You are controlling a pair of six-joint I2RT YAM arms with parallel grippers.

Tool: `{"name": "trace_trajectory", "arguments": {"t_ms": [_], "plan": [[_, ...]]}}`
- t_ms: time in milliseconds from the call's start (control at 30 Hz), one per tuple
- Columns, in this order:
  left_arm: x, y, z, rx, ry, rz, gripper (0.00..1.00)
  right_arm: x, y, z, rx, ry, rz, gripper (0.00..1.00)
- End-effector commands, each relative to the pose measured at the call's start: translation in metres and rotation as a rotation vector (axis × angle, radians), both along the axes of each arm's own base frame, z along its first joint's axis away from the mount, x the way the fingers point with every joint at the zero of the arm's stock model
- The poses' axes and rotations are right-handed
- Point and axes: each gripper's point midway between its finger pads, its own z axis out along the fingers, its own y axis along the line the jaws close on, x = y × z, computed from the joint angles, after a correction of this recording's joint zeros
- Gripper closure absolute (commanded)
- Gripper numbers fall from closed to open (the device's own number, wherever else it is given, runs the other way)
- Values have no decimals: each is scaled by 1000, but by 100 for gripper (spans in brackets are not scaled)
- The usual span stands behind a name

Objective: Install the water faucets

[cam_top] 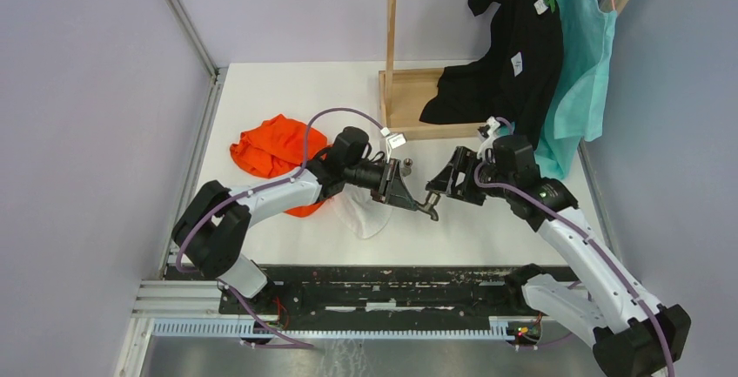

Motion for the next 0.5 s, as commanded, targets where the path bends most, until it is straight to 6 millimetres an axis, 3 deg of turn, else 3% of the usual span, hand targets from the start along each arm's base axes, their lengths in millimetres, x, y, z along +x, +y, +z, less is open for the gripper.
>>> {"name": "trace_trajectory", "arguments": {"t_ms": [0, 100, 467], "plan": [[6, -5, 20, -37, -44, 12, 97, 17, -11, 29, 8, -58, -138, 25], [8, -6, 24, -42, -52, 17, 97, 21, -17, 24, -57, -40, -166, 27], [8, -6, 30, -51, -62, 18, 97, 38, 9, 1, -87, 3, -134, 34]]}}
